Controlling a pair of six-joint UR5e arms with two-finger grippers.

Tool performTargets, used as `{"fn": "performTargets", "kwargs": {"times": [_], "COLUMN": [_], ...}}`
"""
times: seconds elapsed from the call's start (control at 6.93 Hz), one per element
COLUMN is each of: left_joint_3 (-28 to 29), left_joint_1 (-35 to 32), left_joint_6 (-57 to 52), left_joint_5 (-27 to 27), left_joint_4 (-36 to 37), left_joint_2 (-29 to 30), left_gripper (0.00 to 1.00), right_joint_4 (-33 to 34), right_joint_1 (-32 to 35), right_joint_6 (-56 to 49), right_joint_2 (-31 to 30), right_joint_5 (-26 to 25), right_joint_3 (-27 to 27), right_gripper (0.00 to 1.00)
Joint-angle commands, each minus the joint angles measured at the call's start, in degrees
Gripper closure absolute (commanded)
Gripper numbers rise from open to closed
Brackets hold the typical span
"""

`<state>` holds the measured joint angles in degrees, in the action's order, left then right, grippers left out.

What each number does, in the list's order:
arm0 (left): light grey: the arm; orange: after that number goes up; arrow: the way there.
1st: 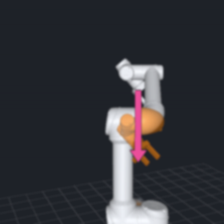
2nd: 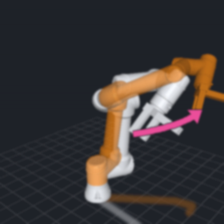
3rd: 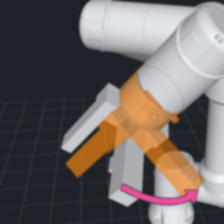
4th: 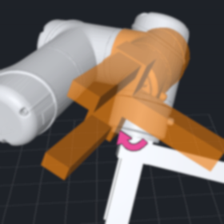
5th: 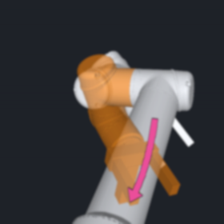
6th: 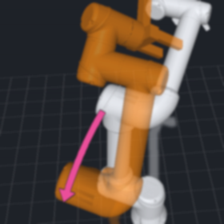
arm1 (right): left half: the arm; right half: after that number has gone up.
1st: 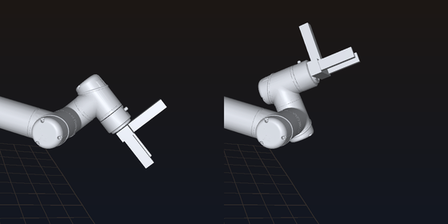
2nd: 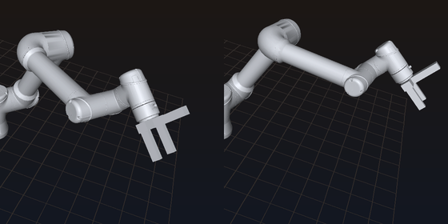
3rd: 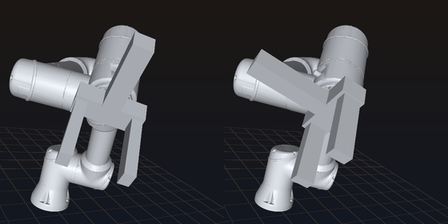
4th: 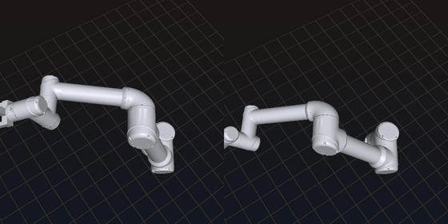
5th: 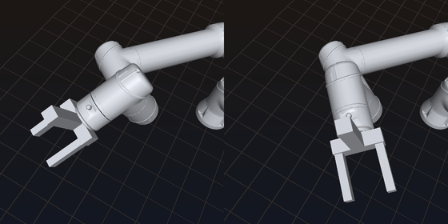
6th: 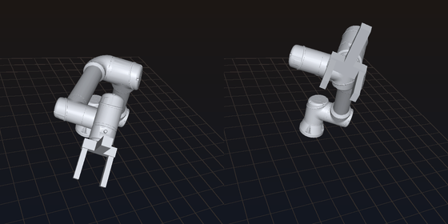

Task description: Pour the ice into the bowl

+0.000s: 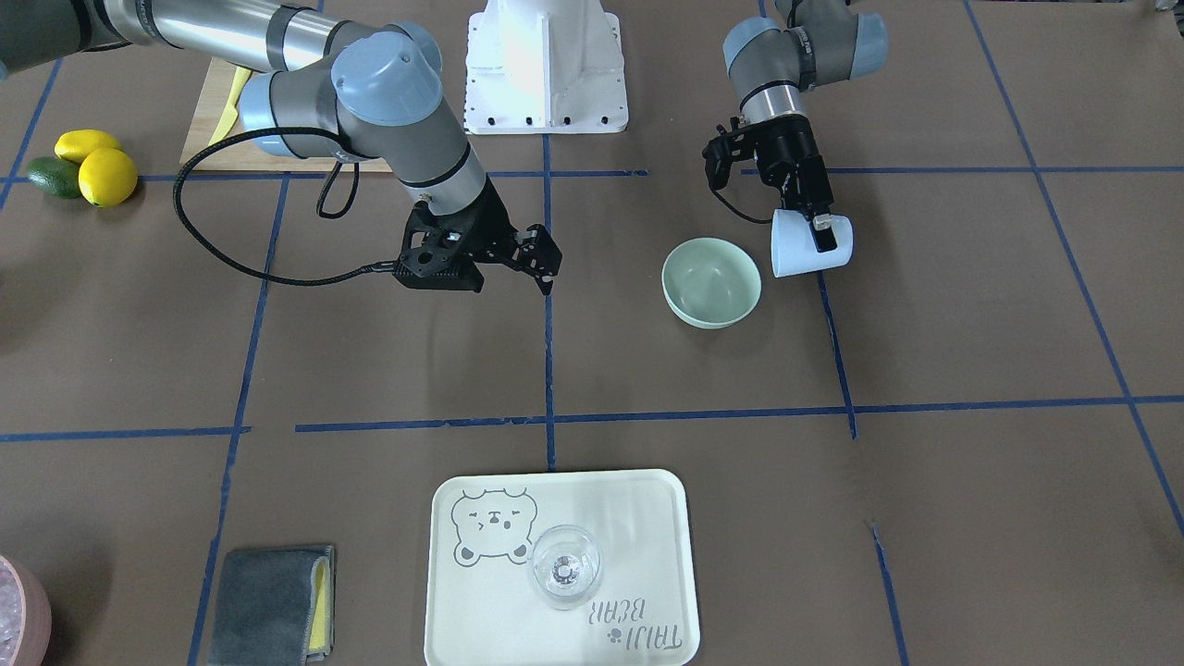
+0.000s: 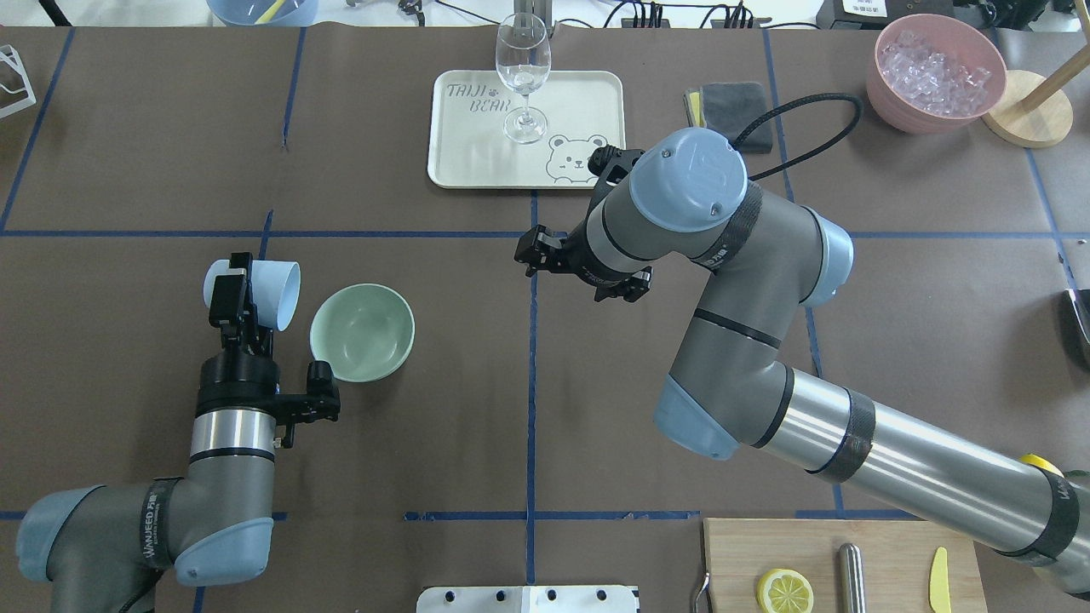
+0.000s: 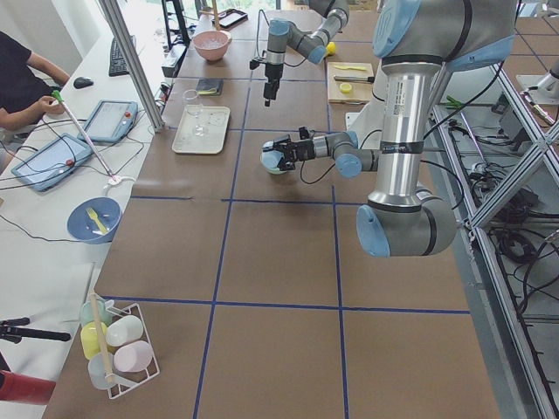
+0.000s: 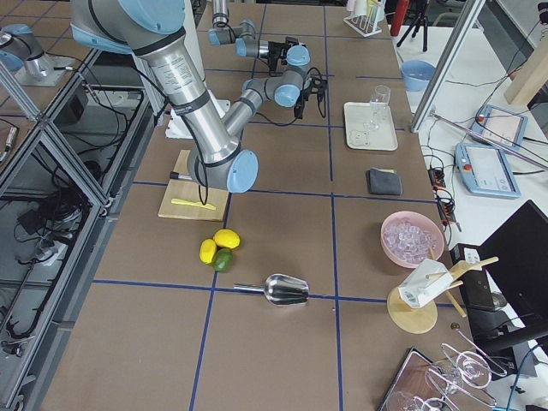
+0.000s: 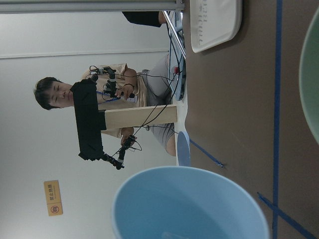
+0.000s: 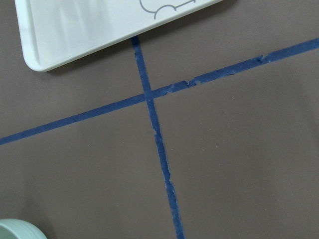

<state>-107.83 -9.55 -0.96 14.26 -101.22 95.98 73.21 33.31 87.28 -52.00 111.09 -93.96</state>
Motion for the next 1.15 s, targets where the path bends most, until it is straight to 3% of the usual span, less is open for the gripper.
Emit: {"fn": "performTargets", "kwargs": {"times": [0.0,1.01], "left_joint_3": [-0.62,-1.94], "left_joint_1": [0.14,0.23], "left_joint_6": [-6.20,-6.77], "left_joint_5": [-0.02,0.15], "left_joint_4": [0.32,0.58], "left_joint_2": [0.00,-0.35], "left_gripper": [1.00,1.00], "right_joint_4": [0.00,-0.18], "right_joint_1": [0.00,0.00], "right_joint_6": [-0.09,-0.09], "right_joint_2": [-0.03,0.06], "right_joint_5": [0.00,0.00], "right_joint_3": [0.00,-0.17], "right_gripper": [0.00,0.00]}}
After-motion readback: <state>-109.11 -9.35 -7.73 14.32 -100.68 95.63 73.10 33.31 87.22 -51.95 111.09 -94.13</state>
